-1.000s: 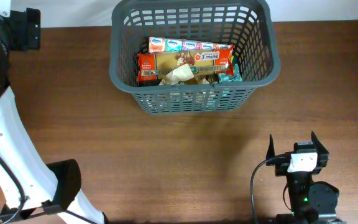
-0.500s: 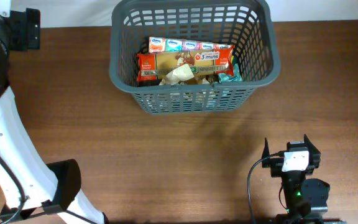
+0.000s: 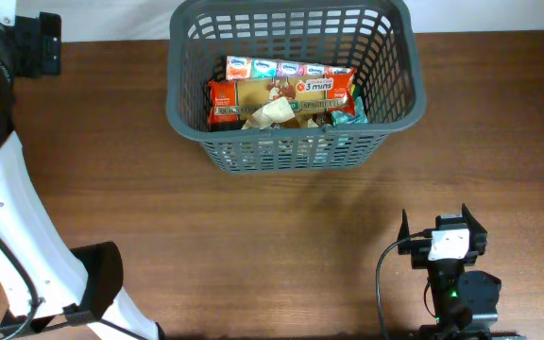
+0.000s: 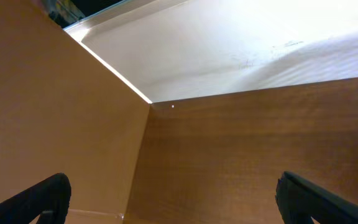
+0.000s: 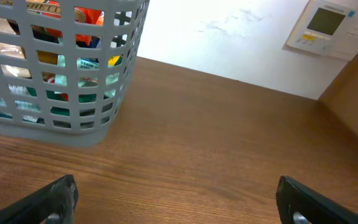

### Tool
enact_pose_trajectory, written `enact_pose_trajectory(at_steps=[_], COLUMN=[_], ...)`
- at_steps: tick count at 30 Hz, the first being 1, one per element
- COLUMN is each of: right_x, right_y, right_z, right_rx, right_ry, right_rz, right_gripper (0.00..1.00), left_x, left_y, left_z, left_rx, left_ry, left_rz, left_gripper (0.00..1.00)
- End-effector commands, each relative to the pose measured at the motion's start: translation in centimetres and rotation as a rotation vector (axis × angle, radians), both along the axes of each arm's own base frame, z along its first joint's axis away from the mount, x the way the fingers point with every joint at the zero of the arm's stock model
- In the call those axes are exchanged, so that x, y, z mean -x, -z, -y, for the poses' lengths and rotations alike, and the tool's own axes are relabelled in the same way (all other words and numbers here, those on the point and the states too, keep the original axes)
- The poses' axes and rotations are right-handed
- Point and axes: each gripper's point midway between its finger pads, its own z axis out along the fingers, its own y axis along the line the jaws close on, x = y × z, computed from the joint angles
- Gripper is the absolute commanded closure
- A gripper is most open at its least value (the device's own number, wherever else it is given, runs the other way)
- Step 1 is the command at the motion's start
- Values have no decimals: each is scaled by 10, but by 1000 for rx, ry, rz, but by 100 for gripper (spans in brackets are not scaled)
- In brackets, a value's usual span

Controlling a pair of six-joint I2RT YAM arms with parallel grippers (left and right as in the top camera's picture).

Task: Pack container

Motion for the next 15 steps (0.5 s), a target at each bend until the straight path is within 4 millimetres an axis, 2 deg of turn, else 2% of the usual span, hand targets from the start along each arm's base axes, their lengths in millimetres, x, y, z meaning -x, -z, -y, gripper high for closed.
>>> enact_pose_trajectory(at_steps=[1,4,7,9,11,13,14,15], right_x=[0,0,0,0,0,0,0,0], right_y=[1,1,1,1,1,1,1,1], right_z=[4,4,4,4,4,4,4,4], right_rx=[-1,-1,-2,-1,-1,-1,-2,-1], right_ry=[23,23,23,23,23,23,23,23], right_rz=[6,6,6,6,6,7,6,6], right_gripper=[1,1,1,1,1,1,1,1], left_x=[18,44,70,88,103,111,113,113], left_y=[-19,-38,-41,-31,-12,3,18,26], left_z=[7,22,34,44,54,66,75,77], left_rx=[0,-5,-10,4,62,197,353,423], left_ry=[0,32,56,91,124,119,84,60], left_rz=[55,98,94,59,18,40,101,140], left_gripper=[1,0,1,1,1,1,1,1])
